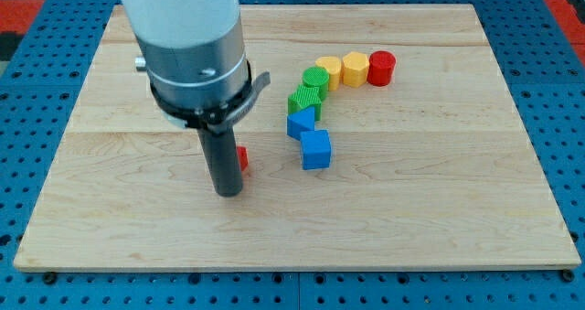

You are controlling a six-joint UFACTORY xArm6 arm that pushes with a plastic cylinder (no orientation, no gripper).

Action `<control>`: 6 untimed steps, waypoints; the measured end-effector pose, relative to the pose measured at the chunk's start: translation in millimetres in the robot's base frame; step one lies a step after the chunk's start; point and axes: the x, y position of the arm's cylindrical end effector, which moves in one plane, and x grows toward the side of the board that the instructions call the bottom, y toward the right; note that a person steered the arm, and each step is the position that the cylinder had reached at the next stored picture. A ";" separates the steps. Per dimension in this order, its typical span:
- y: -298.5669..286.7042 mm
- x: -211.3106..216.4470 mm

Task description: Push the red star to the top center

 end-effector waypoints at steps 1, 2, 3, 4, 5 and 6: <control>-6.9 -18.8; -26.5 -49.4; -30.0 -85.0; -21.2 -110.4; -7.2 -102.7; 16.8 -103.7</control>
